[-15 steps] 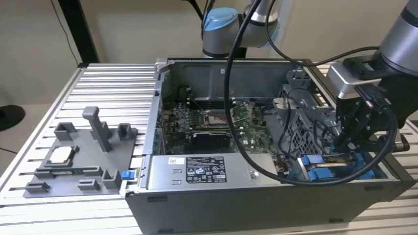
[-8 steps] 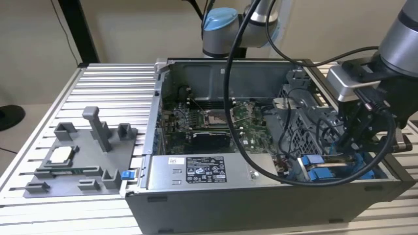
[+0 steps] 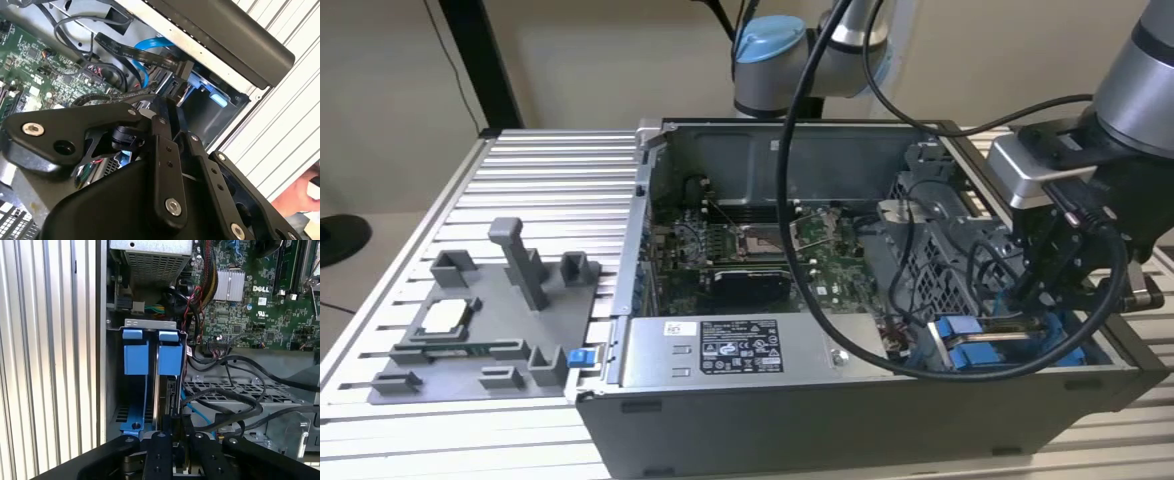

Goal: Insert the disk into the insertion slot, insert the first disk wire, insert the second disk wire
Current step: 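Insert the first disk wire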

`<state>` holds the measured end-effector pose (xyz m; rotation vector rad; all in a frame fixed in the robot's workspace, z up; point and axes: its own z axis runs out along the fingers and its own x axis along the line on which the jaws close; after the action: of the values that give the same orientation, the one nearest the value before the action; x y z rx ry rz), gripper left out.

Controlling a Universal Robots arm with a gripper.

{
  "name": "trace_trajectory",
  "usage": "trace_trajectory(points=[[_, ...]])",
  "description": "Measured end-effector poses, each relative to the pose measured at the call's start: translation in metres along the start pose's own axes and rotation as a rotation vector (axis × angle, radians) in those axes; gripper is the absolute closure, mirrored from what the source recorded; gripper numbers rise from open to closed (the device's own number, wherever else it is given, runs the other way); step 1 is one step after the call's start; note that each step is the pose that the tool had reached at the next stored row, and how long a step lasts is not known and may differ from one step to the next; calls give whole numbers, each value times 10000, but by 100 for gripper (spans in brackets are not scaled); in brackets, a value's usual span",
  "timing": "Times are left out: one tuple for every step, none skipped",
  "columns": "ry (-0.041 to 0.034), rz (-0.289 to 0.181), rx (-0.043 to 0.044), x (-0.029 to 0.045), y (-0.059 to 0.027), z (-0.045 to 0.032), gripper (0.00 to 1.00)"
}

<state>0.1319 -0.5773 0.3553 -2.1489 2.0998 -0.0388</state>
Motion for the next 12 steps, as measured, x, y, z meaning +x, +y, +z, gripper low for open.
trace_trajectory(points=[[2,0,0,3,0,-1,100],[5,-1,0,7,0,-2,100],[5,-1,0,12,1,-1,100],[4,-1,0,15,1,1,100],[6,-1,0,19,1,2,100],[7,0,1,23,1,3,100],[5,1,1,26,2,6,100],[9,0,0,27,2,7,100],[12,-2,0,28,1,9,100],[13,-2,0,31,2,12,100],[16,-2,0,32,2,14,100],[19,-3,0,33,2,16,100]])
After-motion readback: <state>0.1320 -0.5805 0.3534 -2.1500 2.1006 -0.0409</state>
